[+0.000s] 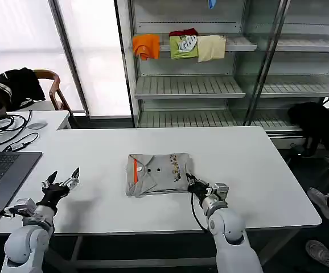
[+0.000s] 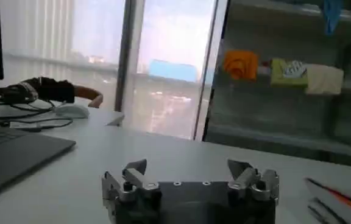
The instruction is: Fold and organize the clothes.
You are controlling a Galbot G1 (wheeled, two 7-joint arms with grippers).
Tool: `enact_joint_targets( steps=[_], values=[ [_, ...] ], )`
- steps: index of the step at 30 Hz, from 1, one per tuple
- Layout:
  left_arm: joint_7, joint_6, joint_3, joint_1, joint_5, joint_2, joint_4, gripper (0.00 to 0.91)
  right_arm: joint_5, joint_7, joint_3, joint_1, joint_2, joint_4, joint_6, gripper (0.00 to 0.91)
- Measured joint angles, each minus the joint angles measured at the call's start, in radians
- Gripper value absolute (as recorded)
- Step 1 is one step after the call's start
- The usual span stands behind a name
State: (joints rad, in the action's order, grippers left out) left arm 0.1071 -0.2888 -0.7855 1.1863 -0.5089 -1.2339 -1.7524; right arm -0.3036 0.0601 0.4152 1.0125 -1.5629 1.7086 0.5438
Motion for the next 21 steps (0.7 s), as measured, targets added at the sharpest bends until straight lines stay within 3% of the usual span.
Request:
enact_joint_targets(
  steps=[9, 11, 21],
  values=[
    [0.0, 0.002, 0.0, 0.004, 0.004, -0.003, -0.004, 0.907, -0.029, -0.033, 0.03, 0.041, 0.063, 0.073, 0.021, 0.0],
    [0.0, 0.002, 0.003, 0.005, 0.008, -0.007, -0.007, 0.907, -0.031, -0.036, 0.038, 0.054, 0.081, 0.09, 0.023, 0.907],
    [0.001, -0.005, 0.009, 0.006, 0.019, -0.025, -0.026, 0.907, 0.036, -0.016, 0.042, 0.108, 0.123, 0.138, 0.001, 0.907]
  ],
)
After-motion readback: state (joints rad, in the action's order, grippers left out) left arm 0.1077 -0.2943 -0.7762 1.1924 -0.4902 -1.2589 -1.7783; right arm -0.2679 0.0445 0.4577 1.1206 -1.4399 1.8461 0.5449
